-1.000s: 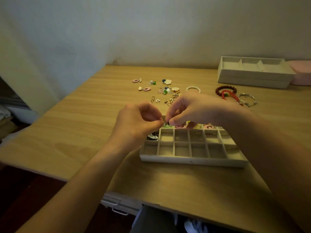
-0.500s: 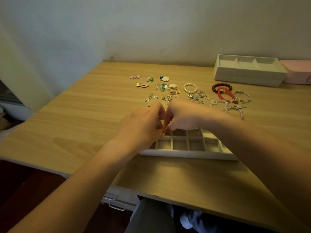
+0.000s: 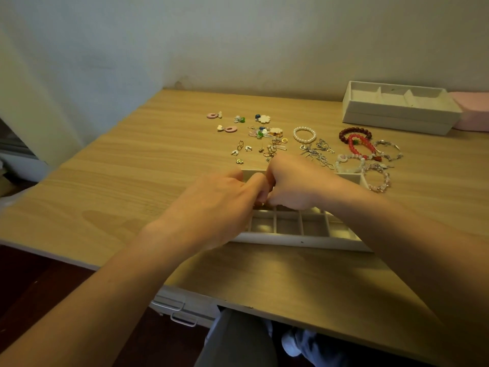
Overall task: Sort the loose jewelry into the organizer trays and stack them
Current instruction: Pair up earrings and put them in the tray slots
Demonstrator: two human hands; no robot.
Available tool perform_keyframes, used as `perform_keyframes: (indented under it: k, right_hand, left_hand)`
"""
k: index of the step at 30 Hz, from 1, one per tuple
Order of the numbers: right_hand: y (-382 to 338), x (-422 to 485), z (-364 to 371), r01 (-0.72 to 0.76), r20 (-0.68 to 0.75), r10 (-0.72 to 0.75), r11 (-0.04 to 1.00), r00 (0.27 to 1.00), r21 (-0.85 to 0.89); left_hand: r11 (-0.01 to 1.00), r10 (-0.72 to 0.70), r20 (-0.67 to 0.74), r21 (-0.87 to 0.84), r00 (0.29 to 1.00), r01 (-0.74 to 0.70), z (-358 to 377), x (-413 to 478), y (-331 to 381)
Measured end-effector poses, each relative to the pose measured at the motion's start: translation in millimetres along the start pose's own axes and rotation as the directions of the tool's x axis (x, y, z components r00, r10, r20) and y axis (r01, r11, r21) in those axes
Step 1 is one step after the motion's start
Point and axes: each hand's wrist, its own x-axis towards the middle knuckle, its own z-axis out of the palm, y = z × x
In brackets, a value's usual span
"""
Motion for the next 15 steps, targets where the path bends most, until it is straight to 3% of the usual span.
perform_keyframes:
  k: [4, 10, 15]
  right_hand:
    - [-2, 1, 3, -0.029, -0.04, 0.028, 0.999, 0.999, -0.027]
    - [-1, 3, 6, -0.025, -0.064, 0.024, 1.0, 0.998, -0.014]
    - [11, 3, -3, 0.014, -0.042, -0.01, 0.996, 0.999, 0.09]
  left_hand:
    - [0.999, 0.011, 0.038, -0.047, 0.999, -0.01, 2, 2, -3]
    - [0.959, -0.086, 0.116, -0.26, 0.99, 0.114, 0, 2, -11]
    - [0.8, -0.166, 0.197, -0.547, 0.966, 0.249, 2, 8, -14]
